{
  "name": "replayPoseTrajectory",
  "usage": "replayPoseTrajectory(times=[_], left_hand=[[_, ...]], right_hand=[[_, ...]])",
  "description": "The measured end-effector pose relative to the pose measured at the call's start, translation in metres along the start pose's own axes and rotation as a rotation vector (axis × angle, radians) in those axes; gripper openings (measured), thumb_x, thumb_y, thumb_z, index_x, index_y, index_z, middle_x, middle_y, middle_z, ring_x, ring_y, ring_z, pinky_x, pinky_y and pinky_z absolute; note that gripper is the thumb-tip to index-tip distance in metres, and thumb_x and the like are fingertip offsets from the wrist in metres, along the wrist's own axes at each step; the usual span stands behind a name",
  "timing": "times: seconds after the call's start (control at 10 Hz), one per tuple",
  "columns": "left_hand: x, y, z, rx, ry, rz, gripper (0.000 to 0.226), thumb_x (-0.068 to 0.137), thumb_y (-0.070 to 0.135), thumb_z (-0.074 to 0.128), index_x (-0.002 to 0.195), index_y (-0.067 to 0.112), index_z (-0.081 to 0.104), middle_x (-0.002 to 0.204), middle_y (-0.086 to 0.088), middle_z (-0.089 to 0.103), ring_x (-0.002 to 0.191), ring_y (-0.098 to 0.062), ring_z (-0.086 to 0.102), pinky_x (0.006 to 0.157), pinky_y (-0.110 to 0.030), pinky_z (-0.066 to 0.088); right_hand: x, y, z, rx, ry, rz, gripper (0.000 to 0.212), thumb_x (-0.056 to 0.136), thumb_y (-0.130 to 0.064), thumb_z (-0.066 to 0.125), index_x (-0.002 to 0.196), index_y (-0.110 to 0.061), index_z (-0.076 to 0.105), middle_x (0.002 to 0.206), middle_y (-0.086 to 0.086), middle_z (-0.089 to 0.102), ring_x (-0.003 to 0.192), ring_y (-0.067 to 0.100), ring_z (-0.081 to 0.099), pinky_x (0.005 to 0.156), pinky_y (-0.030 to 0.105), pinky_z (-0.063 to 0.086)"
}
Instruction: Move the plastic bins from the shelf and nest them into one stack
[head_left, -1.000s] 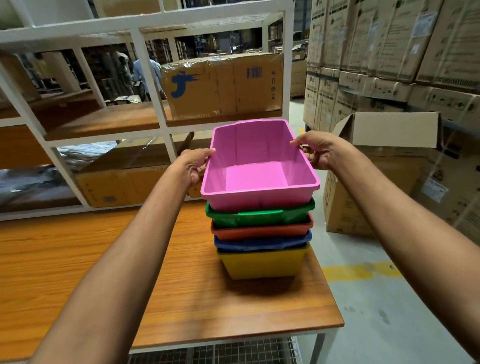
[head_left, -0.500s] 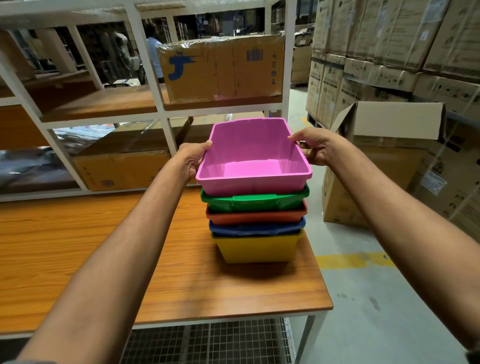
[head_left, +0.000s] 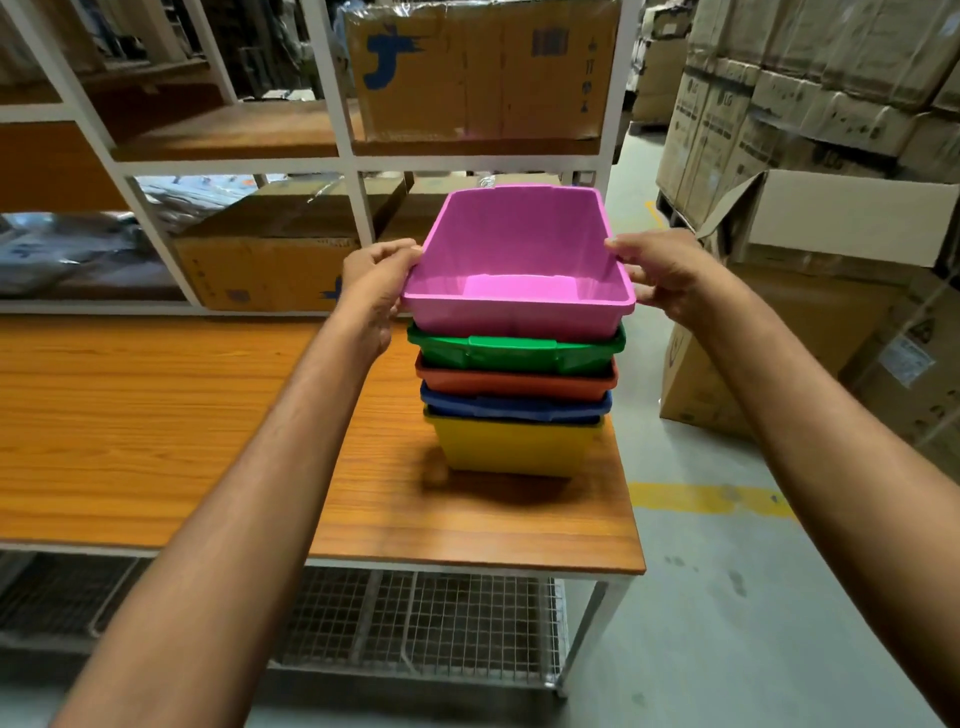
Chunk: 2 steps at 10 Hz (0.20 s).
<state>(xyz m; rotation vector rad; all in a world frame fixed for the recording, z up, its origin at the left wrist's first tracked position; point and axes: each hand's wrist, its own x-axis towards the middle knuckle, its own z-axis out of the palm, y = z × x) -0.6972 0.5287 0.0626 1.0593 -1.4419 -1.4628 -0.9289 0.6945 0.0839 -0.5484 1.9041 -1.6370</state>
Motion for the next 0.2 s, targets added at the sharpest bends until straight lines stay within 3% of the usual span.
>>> replayPoseTrajectory(times=[0.1, 0.2], left_hand=[[-0.023, -0.004, -0.012, 0.004, 0.039, 0.111, 0.025, 0.096, 0.018, 0.067, 0.121, 0.020, 0.071, 0.113, 0.001, 0.073, 0.100, -0.009, 0.068, 0.066, -0.017, 0.051], [-0.041, 0.000, -0.019, 0.023, 0.077, 0.213, 0.027, 0.096, 0.018, 0.066, 0.123, 0.019, 0.069, 0.116, 0.002, 0.069, 0.101, -0.005, 0.063, 0.070, -0.015, 0.047]], right_hand=[[-0.028, 0.001, 0.000, -0.027, 0.042, -0.094, 0.015, 0.098, -0.009, 0.065, 0.113, -0.010, 0.068, 0.103, 0.003, 0.072, 0.093, 0.013, 0.071, 0.058, 0.022, 0.058], [-0.054, -0.002, 0.000, -0.069, 0.075, -0.165, 0.022, 0.098, -0.007, 0.065, 0.120, -0.008, 0.066, 0.104, 0.003, 0.069, 0.088, 0.010, 0.068, 0.056, 0.019, 0.057]])
